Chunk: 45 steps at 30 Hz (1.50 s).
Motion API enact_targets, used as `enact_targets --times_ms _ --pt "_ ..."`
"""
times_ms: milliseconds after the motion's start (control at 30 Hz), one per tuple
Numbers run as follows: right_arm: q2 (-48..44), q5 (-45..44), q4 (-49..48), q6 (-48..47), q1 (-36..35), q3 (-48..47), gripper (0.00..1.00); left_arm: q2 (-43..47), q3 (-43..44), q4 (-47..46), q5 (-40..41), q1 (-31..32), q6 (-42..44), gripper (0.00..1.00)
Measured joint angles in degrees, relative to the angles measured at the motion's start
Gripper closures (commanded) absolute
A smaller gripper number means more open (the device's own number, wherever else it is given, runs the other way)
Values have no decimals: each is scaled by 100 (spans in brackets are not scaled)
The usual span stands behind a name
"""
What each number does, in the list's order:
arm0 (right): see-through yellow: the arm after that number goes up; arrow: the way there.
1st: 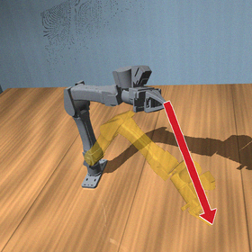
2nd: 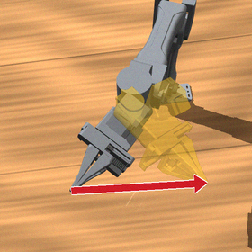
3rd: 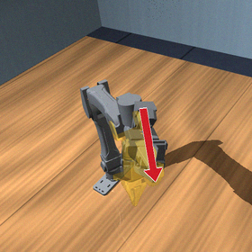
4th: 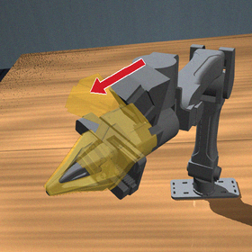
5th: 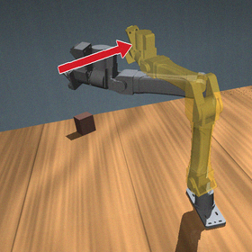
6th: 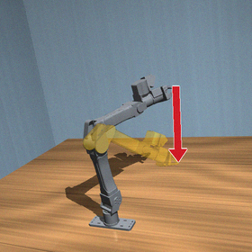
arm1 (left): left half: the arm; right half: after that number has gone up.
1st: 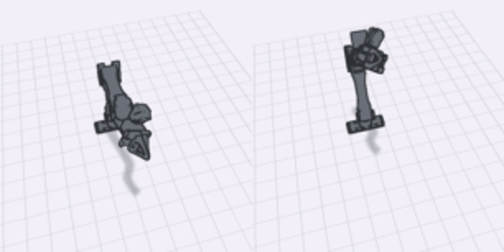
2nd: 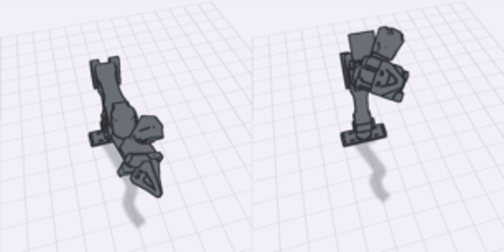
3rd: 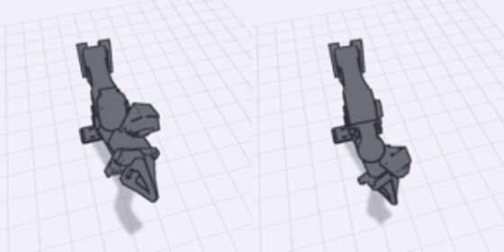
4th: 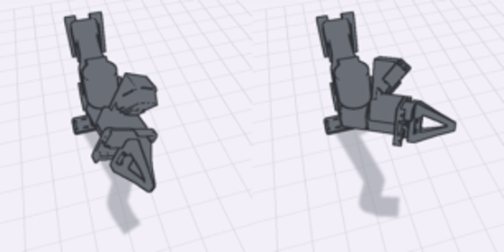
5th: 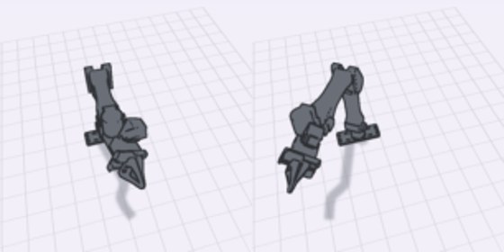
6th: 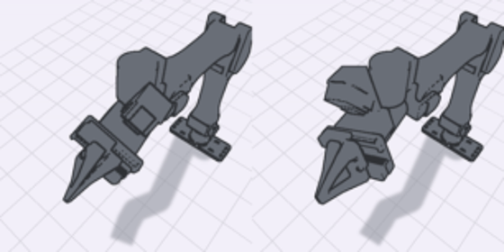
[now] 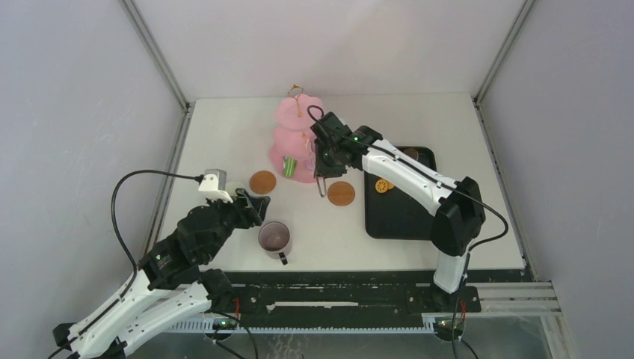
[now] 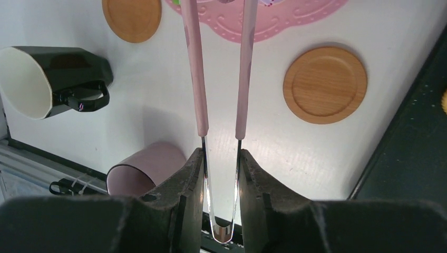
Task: Serve the afternoon tea
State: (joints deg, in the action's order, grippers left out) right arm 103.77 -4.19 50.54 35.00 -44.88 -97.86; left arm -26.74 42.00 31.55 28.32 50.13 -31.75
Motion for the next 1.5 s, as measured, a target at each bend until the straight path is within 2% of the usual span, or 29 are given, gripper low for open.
enact_targets --times_ms 633,1367,1500 --pt "1215 177 140 -13 -199 -1510 92 11 -2 83 7 0 -26 32" --pt "1823 404 273 -20 -133 -2181 91 -138 -2 79 105 0 170 31" --pt "1910 415 282 -20 -133 -2258 88 -140 -2 79 109 0 201 31"
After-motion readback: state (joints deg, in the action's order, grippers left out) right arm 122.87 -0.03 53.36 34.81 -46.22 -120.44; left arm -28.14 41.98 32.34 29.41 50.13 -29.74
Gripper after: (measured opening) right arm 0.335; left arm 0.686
